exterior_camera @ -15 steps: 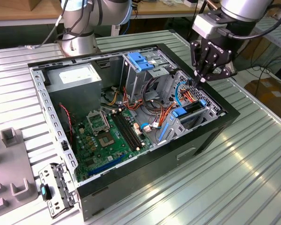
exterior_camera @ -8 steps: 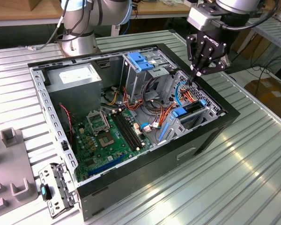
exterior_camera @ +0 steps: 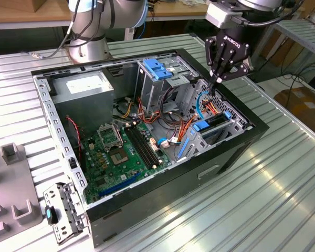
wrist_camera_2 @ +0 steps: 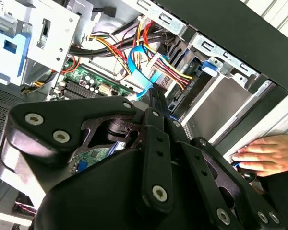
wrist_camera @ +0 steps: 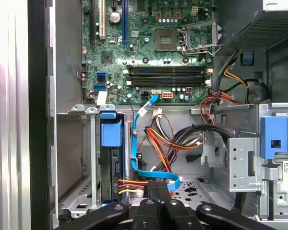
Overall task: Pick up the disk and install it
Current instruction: 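Insert the second disk wire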
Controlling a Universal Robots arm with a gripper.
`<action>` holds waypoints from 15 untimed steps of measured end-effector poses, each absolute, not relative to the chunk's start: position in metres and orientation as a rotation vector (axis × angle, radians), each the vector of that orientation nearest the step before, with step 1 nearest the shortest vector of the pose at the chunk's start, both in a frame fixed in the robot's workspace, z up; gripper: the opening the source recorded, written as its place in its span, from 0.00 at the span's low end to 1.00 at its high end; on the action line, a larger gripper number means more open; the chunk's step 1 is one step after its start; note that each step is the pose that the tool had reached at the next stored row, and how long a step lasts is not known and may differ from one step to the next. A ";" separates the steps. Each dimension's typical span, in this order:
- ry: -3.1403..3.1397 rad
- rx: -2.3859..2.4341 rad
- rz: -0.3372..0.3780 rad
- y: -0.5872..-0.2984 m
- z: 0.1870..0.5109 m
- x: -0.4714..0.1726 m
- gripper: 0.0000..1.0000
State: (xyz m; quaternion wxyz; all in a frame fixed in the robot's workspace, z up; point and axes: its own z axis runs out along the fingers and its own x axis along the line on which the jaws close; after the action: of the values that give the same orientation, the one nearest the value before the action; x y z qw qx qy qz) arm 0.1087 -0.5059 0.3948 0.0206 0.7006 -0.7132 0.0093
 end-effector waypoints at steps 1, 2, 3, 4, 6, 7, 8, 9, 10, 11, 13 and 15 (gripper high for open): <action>-2.212 2.173 0.029 -0.506 0.395 0.109 0.11; -2.212 2.173 0.029 -0.506 0.395 0.109 0.11; -2.211 2.173 0.029 -0.506 0.395 0.109 0.11; -2.211 2.172 0.031 -0.505 0.394 0.110 0.11; -2.208 2.170 0.035 -0.505 0.393 0.111 0.11; -2.205 2.166 0.042 -0.505 0.393 0.111 0.16; -2.202 2.163 0.049 -0.502 0.392 0.112 0.30; -2.201 2.162 0.051 -0.502 0.391 0.112 0.30; -2.199 2.160 0.055 -0.501 0.391 0.112 0.30; -2.195 2.156 0.065 -0.500 0.389 0.112 0.30; -2.189 2.149 0.078 -0.500 0.387 0.112 0.30; -2.177 2.138 0.101 -0.498 0.383 0.113 0.30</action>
State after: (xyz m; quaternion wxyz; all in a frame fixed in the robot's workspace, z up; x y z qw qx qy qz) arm 0.1130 -0.4982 0.3830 0.0441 0.6995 -0.7125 0.0331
